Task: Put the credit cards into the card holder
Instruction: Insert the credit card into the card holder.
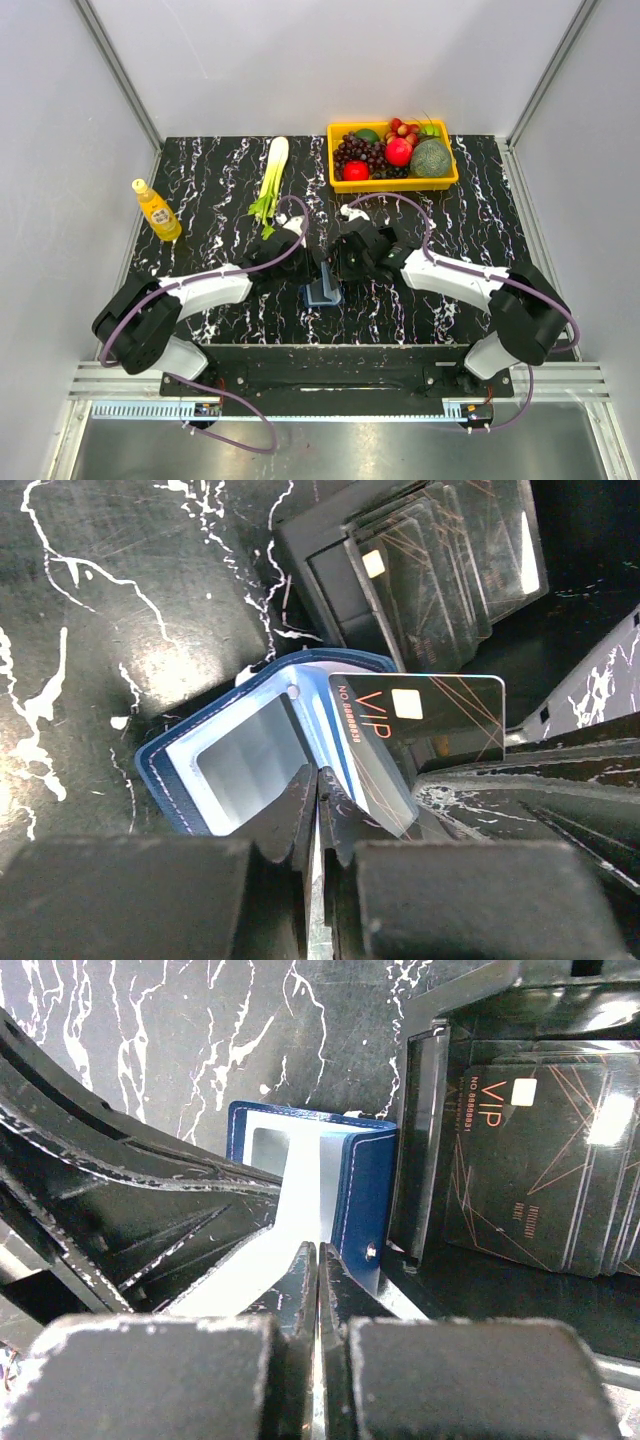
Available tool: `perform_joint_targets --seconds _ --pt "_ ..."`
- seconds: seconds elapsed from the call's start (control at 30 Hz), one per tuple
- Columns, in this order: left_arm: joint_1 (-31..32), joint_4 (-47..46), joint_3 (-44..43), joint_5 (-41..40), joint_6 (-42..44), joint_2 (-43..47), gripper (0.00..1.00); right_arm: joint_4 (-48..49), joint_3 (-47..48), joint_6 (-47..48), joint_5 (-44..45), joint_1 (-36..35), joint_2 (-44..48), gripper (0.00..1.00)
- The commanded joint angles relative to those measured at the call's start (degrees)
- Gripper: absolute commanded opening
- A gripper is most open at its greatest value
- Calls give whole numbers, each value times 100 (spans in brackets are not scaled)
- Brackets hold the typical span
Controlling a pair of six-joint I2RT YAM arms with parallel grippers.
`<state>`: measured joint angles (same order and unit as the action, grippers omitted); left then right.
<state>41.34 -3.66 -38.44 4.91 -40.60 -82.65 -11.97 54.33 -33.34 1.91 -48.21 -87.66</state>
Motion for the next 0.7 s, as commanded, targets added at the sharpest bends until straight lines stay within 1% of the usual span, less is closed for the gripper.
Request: perform_joint_targets --seconds 0.0,0.07,0.2,0.33,0.4,0.47,0.5,0.53,0.6,0.67 --pt "-56 -47 108 -209 -44 162 7 -183 113 47 46 -57 -147 0" --pt "-65 -38 178 -279 -88 240 6 -236 157 65 107 -57 -164 0" --pt "-74 -38 249 -332 -71 443 8 -394 298 153 99 -57 -313 0" --pt "-82 -47 187 -236 -62 355 8 -455 351 135 221 -119 -305 0" --pt "-82 67 152 -341 -115 355 6 -456 324 118 301 -119 -226 0" --pt "-82 216 196 -464 -132 512 6 -464 316 118 354 -119 -199 0" --pt "-74 295 222 -743 -124 600 7 -464 316 117 354 -119 -190 0" --pt "-74 357 231 -815 -98 714 8 -464 316 117 362 -119 -190 0" --pt "-83 357 214 -860 -36 873 9 -473 324 117 354 -119 -182 0" --pt "-82 550 152 -886 -18 961 9 -473 324 117 389 -110 -182 0"
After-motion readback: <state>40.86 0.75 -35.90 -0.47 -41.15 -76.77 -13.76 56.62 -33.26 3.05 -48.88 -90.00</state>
